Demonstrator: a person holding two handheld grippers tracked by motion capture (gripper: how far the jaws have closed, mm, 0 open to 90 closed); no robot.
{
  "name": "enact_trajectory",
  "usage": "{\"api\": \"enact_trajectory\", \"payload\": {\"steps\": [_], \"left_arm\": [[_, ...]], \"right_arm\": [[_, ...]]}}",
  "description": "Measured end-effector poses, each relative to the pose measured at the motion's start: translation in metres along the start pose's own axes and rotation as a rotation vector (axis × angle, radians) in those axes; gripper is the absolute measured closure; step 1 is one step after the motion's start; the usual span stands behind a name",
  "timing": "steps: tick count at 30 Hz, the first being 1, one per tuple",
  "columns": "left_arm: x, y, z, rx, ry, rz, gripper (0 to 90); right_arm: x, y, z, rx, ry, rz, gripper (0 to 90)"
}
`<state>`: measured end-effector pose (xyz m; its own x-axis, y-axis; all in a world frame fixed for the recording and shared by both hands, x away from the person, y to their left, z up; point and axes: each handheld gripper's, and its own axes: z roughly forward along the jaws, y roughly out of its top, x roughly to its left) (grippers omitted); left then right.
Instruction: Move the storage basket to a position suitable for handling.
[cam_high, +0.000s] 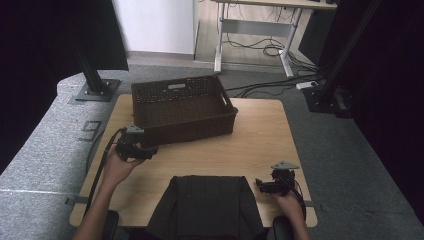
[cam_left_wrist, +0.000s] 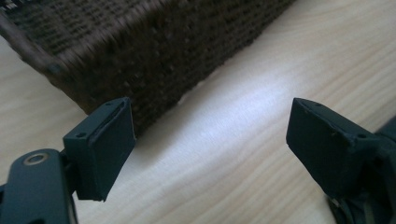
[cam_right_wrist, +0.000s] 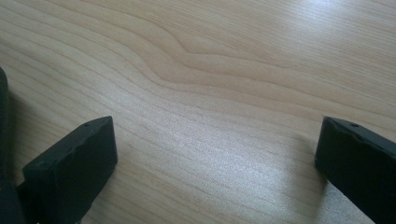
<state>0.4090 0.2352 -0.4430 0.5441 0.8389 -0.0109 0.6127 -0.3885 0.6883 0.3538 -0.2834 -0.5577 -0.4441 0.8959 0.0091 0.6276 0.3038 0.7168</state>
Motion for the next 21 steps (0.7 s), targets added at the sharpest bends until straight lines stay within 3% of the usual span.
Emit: {"api": "enact_trajectory", "payload": {"steps": [13, 21], "left_arm": [[0.020, 0.035, -0.013, -0.012, 0.036, -0.020, 19.4], [0.039, 0.051, -0.009, -0.015, 0.085, -0.050, 23.5]], "right_arm": [[0.000, 0.000, 0.000, -0.002, 0.000, -0.001, 0.0], [0.000, 0.000, 0.000, -0.002, 0.000, -0.001, 0.0]]}}
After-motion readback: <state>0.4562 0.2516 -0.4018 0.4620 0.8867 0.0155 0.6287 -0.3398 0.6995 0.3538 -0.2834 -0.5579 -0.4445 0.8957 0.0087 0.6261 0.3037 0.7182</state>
